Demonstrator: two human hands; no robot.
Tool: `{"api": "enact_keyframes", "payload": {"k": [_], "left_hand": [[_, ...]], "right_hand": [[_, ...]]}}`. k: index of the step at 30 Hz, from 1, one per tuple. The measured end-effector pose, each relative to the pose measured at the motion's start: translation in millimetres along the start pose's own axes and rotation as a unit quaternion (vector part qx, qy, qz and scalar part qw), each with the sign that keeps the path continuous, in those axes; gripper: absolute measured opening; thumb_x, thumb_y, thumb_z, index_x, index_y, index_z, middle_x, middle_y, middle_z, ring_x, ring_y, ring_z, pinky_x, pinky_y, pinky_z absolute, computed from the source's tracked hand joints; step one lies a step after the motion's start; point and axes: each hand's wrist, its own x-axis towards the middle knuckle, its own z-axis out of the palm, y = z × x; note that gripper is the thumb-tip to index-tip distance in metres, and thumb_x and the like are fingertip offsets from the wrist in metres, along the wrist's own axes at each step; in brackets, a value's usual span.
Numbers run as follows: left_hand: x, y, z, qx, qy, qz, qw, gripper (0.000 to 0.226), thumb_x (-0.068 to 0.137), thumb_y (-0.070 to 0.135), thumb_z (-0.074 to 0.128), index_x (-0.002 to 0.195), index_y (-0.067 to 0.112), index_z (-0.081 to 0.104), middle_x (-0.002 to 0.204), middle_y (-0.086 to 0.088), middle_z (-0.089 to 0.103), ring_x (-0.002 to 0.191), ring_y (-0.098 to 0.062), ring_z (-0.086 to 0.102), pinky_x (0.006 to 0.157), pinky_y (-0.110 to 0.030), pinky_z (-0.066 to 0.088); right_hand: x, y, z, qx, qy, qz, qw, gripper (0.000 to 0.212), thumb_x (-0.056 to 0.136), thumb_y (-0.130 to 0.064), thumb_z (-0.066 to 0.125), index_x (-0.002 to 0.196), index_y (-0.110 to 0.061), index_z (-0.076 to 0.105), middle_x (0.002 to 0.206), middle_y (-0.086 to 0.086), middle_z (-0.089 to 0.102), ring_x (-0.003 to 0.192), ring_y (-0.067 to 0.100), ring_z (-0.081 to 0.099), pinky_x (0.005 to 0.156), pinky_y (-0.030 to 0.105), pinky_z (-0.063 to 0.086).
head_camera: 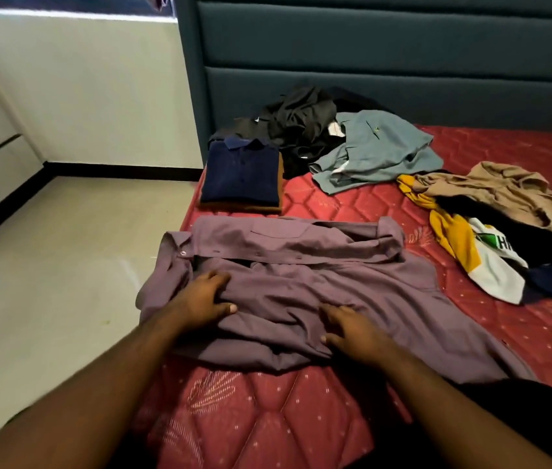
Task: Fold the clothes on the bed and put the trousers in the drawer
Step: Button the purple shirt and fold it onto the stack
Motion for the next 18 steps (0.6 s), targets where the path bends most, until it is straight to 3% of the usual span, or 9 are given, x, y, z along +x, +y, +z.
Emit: {"api": "enact_keyframes", "payload": {"k": [3, 6, 9, 11, 13, 14, 16, 17, 18], "left_hand": [[-5, -1, -2, 0.057, -0.099, -0.037, 0.993, 0.103, 0.079, 0.053, 0.073, 0.157, 0.02, 0.014, 0.161, -0.012, 0.017, 0.144, -0.029, 0.029, 0.115, -0.031, 0.029], [-18, -1, 4, 0.136, -0.101, -0.021, 0.985, 0.108, 0.073, 0.06, 0.072, 0.155, 0.033, 0.007, 0.162, -0.008, 0.007, 0.142, -0.035, 0.03, 0.113, -0.043, 0.034], [-31, -5, 18, 0.16, 0.002, 0.052, 0.986, 0.077, 0.079, 0.053, 0.069, 0.144, 0.034, 0.033, 0.143, -0.003, 0.032, 0.123, -0.028, 0.049, 0.092, -0.043, 0.049], [-38, -10, 24, 0.164, 0.059, 0.092, 0.98, 0.051, 0.085, 0.047, 0.065, 0.129, 0.027, 0.05, 0.124, -0.002, 0.046, 0.109, -0.026, 0.054, 0.082, -0.037, 0.049], [-46, -20, 22, 0.108, 0.126, 0.132, 0.977, 0.036, 0.089, 0.045, 0.058, 0.112, 0.019, 0.064, 0.108, -0.003, 0.056, 0.098, -0.027, 0.058, 0.076, -0.033, 0.046], [-50, -26, 18, 0.068, 0.164, 0.154, 0.972, 0.037, 0.09, 0.046, 0.054, 0.106, 0.016, 0.068, 0.102, -0.003, 0.059, 0.093, -0.024, 0.059, 0.075, -0.031, 0.044], [-60, -32, 4, -0.009, 0.226, 0.192, 0.955, 0.042, 0.091, 0.046, 0.048, 0.105, 0.014, 0.072, 0.097, 0.0, 0.064, 0.091, -0.014, 0.057, 0.077, -0.024, 0.042], [-64, -33, -3, -0.034, 0.226, 0.202, 0.952, 0.045, 0.092, 0.049, 0.045, 0.106, 0.015, 0.072, 0.097, 0.001, 0.066, 0.09, -0.011, 0.056, 0.079, -0.024, 0.043], [-66, -33, -8, -0.041, 0.204, 0.2, 0.958, 0.05, 0.092, 0.055, 0.04, 0.105, 0.018, 0.072, 0.096, 0.003, 0.067, 0.089, -0.01, 0.057, 0.081, -0.027, 0.045]], "right_hand": [[-7, 3, 1, -0.079, -0.07, 0.017, 0.994, 0.025, 0.087, -0.032, 0.049, 0.102, -0.017, 0.063, 0.11, 0.01, 0.064, 0.103, 0.03, 0.062, 0.075, 0.029, 0.044], [-27, -3, 12, -0.129, -0.081, -0.013, 0.988, 0.032, 0.091, -0.04, 0.051, 0.112, -0.018, 0.06, 0.118, 0.011, 0.06, 0.108, 0.03, 0.058, 0.085, 0.033, 0.044], [-35, -14, 15, -0.173, -0.015, -0.001, 0.985, 0.051, 0.083, -0.053, 0.059, 0.125, -0.028, 0.047, 0.134, 0.001, 0.047, 0.12, 0.026, 0.05, 0.095, 0.037, 0.041], [-30, -18, 13, -0.196, 0.049, 0.01, 0.979, 0.035, 0.092, -0.041, 0.051, 0.123, -0.025, 0.051, 0.137, 0.002, 0.048, 0.121, 0.024, 0.049, 0.097, 0.037, 0.038], [-28, -18, -2, -0.07, 0.144, 0.011, 0.987, 0.015, 0.097, -0.03, 0.05, 0.1, -0.02, 0.06, 0.11, 0.005, 0.064, 0.101, 0.024, 0.058, 0.084, 0.035, 0.041], [-30, -15, -16, 0.061, 0.158, 0.005, 0.986, 0.014, 0.097, -0.026, 0.053, 0.086, -0.019, 0.06, 0.09, 0.004, 0.065, 0.083, 0.022, 0.059, 0.073, 0.034, 0.041], [-40, -13, -56, 0.311, 0.088, -0.013, 0.946, 0.024, 0.096, -0.017, 0.058, 0.072, -0.015, 0.058, 0.065, 0.002, 0.054, 0.059, 0.013, 0.046, 0.058, 0.029, 0.035], [-42, -12, -74, 0.347, 0.043, -0.016, 0.937, 0.023, 0.095, -0.014, 0.058, 0.072, -0.01, 0.06, 0.064, 0.003, 0.051, 0.057, 0.011, 0.044, 0.054, 0.027, 0.035], [-38, -9, -91, 0.303, 0.018, -0.007, 0.953, 0.022, 0.095, -0.015, 0.059, 0.076, -0.005, 0.062, 0.068, 0.005, 0.054, 0.059, 0.012, 0.048, 0.054, 0.026, 0.038]]}}
